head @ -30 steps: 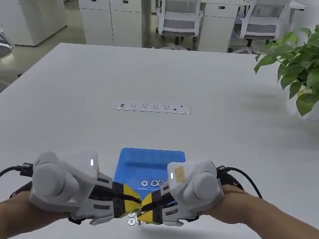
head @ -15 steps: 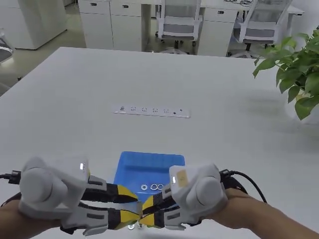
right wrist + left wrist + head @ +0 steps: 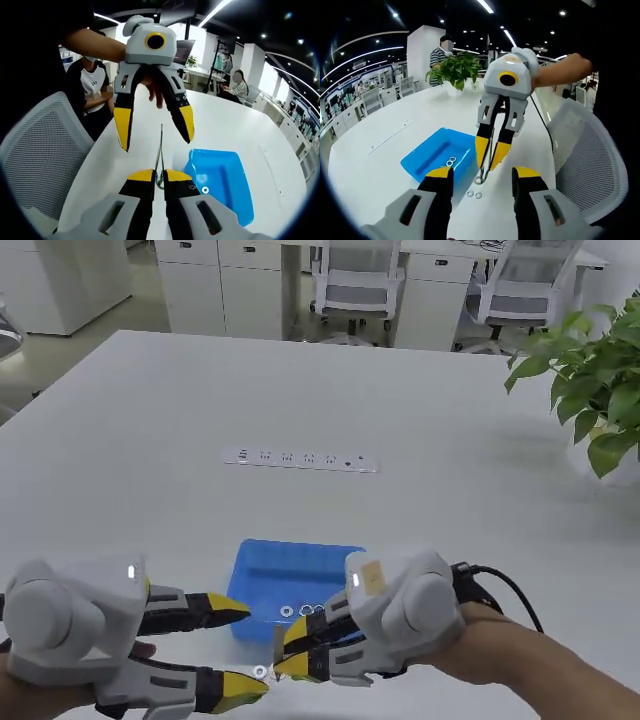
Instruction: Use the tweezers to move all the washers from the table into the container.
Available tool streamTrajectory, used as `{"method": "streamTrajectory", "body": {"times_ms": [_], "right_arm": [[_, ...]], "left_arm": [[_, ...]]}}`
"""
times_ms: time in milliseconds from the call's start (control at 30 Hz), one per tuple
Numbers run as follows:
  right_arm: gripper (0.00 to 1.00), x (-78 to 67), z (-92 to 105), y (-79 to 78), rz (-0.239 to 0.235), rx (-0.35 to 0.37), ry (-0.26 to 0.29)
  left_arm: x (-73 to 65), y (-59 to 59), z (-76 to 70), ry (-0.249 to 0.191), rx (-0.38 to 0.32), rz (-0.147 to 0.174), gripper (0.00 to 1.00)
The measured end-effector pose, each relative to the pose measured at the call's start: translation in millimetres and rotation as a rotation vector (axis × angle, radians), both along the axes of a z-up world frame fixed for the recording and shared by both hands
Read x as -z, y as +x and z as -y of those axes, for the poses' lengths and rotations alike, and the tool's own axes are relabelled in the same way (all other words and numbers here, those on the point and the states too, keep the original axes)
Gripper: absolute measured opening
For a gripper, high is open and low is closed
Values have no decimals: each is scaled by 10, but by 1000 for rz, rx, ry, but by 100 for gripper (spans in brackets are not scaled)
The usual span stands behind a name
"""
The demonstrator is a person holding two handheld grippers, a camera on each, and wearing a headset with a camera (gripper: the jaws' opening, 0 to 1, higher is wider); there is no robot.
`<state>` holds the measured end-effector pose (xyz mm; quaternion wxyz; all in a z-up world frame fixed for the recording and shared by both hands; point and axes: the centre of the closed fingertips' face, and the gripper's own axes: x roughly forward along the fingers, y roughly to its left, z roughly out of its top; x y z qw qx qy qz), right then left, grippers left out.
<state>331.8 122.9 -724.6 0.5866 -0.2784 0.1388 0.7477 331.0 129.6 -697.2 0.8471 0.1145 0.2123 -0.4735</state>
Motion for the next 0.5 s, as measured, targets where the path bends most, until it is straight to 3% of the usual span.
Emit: {"method": "streamTrajectory", "body": {"times_ms": [500], "right_arm": [[8, -223, 15, 99, -17, 19, 30]], "left_arm": [[12, -3, -125, -22, -72, -4, 74]]}}
